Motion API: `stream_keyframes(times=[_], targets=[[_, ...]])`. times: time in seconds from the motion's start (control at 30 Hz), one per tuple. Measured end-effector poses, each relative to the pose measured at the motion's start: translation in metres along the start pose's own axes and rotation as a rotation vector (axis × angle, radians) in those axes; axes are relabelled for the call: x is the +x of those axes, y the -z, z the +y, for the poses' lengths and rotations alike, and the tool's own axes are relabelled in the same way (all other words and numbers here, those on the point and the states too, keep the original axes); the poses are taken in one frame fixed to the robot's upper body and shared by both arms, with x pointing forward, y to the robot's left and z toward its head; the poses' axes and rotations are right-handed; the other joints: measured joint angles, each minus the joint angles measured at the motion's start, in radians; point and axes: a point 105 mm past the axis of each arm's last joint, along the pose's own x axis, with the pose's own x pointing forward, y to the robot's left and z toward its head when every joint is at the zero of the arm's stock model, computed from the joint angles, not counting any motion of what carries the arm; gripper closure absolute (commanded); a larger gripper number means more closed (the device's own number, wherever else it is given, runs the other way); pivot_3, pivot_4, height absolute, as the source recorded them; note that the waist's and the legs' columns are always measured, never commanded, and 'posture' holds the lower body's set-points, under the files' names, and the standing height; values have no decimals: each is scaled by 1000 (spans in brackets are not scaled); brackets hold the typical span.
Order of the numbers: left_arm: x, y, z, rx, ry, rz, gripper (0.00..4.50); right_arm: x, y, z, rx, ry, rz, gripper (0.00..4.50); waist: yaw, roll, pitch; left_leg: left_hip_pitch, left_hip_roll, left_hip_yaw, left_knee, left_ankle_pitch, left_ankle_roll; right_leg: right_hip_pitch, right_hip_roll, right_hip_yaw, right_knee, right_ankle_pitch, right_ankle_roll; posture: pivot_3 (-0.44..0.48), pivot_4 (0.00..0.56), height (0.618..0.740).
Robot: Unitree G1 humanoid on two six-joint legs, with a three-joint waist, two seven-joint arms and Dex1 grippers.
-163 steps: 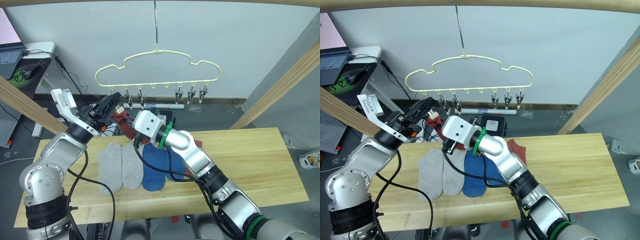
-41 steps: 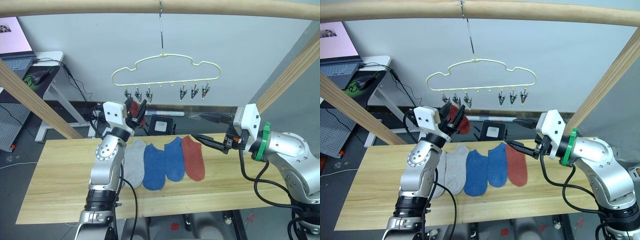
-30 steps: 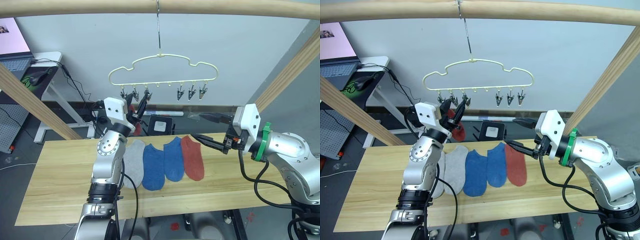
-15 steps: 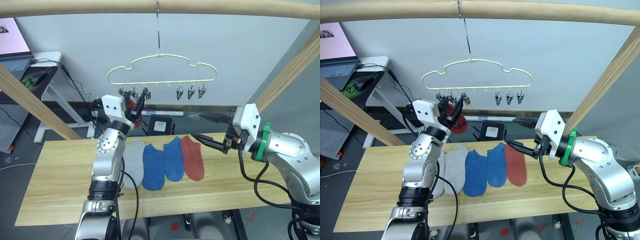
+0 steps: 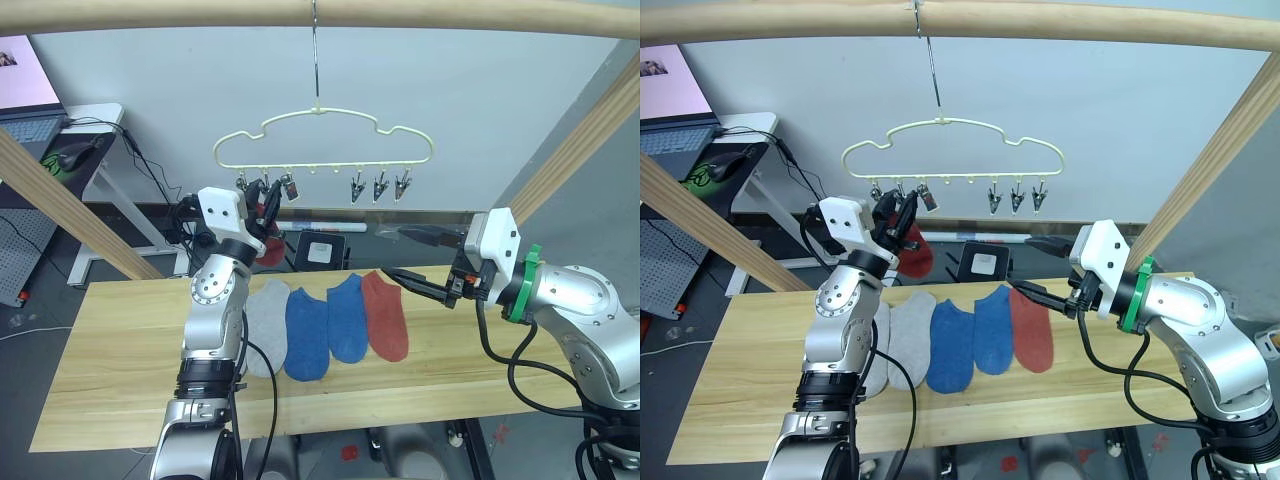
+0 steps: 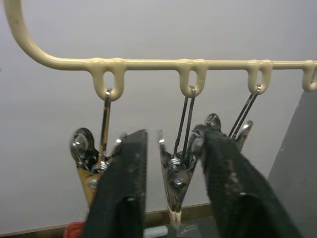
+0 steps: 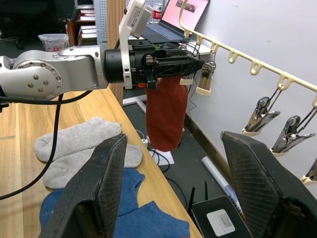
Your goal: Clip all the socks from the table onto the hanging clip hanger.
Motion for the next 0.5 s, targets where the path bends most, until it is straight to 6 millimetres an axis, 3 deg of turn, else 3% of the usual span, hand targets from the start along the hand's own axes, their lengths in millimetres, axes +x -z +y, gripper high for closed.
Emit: stream_keyframes(times=[0.1,0.37,0.5], targets=[[0,0,0,0,3,-1,4233,0,0,0,0,0,0,1328,0,0,0,0,0,0,0,0,0,0,0,0,0,0,0,-164,231,740],[0,-1,-1,3,7,-2,4253,0,3,0,0,10,11,1328,0,0,0,0,0,0,0,0,0,0,0,0,0,0,0,-155,240,740],[0,-2,2,16,8,7,4253,4,17,-2,6,60,84,1328,0,0,0,0,0,0,0,0,0,0,0,0,0,0,0,-146,255,740]])
